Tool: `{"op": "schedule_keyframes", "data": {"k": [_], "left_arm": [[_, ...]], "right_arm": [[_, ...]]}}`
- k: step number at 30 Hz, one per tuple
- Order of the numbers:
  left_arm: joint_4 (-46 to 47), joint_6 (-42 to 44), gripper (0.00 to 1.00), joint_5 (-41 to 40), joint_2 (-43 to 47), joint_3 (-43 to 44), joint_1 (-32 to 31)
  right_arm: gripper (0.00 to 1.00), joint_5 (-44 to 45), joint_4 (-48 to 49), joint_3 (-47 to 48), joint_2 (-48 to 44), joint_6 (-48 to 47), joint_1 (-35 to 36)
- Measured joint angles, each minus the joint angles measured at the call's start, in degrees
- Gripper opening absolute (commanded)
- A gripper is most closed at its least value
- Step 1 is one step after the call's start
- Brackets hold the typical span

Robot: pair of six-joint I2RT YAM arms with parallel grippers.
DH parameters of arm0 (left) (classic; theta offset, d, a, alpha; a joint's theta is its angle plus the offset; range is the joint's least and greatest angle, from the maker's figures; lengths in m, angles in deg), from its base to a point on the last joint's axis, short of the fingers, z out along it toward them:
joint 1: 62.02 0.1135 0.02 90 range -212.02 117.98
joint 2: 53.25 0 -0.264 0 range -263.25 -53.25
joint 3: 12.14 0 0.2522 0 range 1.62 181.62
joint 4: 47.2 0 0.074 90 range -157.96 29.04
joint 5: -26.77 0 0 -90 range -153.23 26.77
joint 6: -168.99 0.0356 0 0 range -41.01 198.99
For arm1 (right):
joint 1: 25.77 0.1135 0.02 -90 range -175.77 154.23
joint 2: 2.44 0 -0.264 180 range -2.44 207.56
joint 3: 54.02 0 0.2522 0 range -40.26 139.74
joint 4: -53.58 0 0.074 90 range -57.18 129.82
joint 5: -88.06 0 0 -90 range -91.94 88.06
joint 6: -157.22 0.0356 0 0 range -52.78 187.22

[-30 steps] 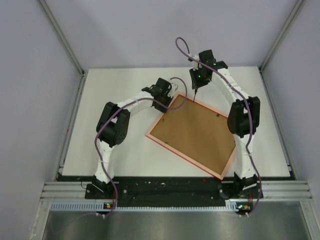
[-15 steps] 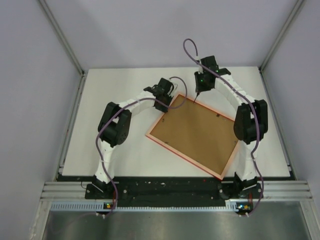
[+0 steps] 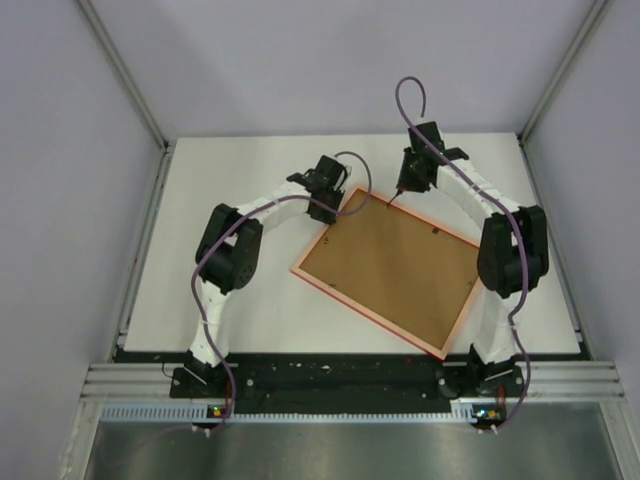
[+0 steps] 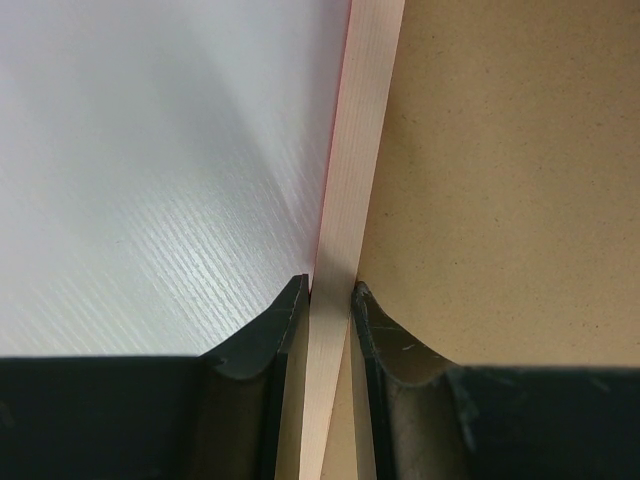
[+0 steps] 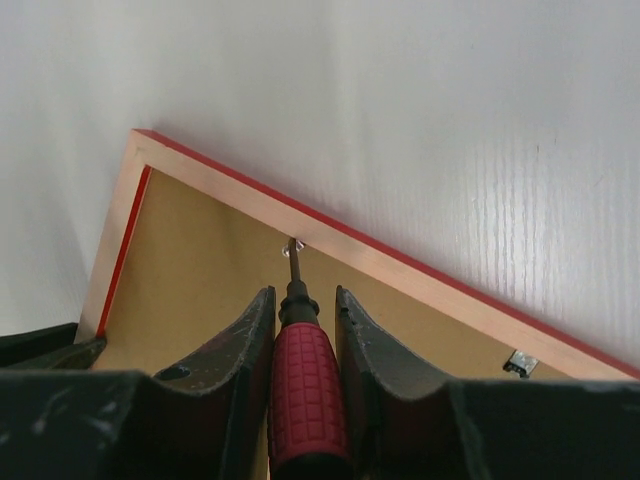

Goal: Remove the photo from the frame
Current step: Release the photo frame item from the photo frame.

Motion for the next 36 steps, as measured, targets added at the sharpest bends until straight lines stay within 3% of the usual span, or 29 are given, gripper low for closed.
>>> {"op": "schedule_keyframes", "data": {"k": [8, 18, 28, 36], "left_arm": [[-0.4, -2.0, 0.0, -0.7, 0.0, 0.1, 0.3], [-0.3, -4.0, 0.0, -4.6, 0.0, -0.2, 2.4], [0.2, -4.5, 0.0, -3.8, 1.6, -2.3, 2.9], [-0.4, -9.9, 0.0, -2.4, 4.0, -5.8, 3.4]], "right_arm": [[0.0, 0.4, 1.7, -6.1, -4.1, 7.7, -0.3], [0.0, 0.6, 1.2, -11.9, -8.7, 10.1, -4.3], [0.0, -2.8, 1.4, -6.6, -8.7, 1.3, -1.0], [0.0, -3.0, 1.9, -6.8, -8.8, -5.2, 1.2]]}}
